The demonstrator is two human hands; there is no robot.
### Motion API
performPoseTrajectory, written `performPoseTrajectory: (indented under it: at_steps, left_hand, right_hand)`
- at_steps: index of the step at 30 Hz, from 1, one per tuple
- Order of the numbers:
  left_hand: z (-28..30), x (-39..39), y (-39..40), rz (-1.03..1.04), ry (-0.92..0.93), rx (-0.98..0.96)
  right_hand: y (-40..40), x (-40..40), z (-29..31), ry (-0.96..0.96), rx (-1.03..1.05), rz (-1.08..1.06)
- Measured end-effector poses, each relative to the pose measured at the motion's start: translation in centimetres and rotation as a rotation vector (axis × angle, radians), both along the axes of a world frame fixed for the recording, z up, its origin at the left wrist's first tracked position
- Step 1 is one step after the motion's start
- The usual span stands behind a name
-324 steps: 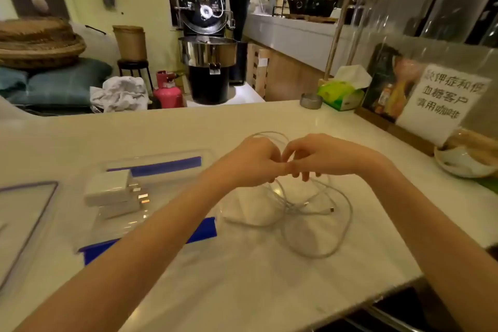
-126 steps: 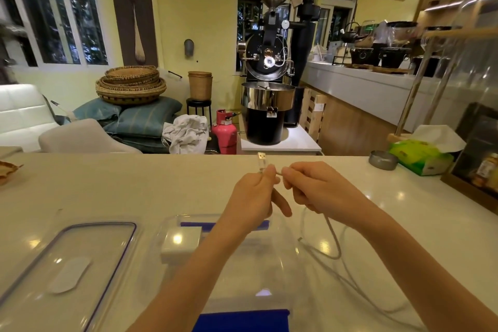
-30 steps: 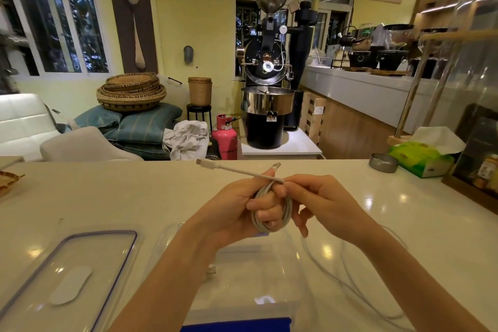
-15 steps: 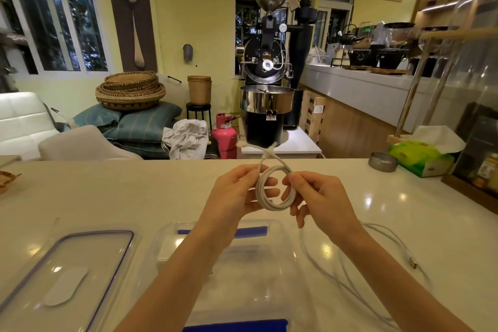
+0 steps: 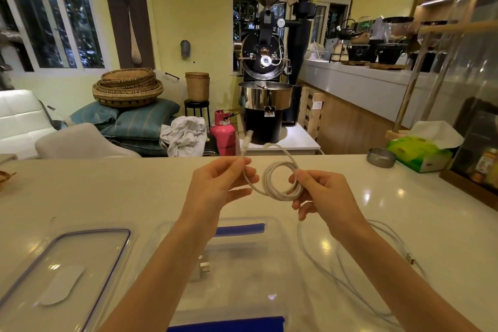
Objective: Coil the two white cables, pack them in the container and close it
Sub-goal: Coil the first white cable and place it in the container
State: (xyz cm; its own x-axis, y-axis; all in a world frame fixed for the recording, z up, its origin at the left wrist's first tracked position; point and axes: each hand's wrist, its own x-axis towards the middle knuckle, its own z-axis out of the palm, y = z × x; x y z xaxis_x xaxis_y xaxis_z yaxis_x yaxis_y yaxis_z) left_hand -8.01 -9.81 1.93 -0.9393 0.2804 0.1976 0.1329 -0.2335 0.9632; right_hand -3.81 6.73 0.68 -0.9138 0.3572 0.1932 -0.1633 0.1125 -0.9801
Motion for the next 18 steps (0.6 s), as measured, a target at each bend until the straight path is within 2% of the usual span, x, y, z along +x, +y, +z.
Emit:
performPoseTrajectory:
  at_steps: [5, 9, 18]
  left_hand:
    - [-0.1, 0.1, 0.3, 0.071, 0.315, -0.335]
    - [-0.2, 0.4, 0.5, 0.068, 0.414, -0.514]
    - [-0.1, 0.9, 0.8, 0.160, 0.424, -0.571]
  right_hand:
    - [-0.1, -0.1, -0.2, 0.006, 0.087, -0.030]
    - [-0.3, 0.1, -0.4, 0.054, 0.212, -0.038]
    - [-1.4, 0.4, -1.0, 0.184, 0.312, -0.116]
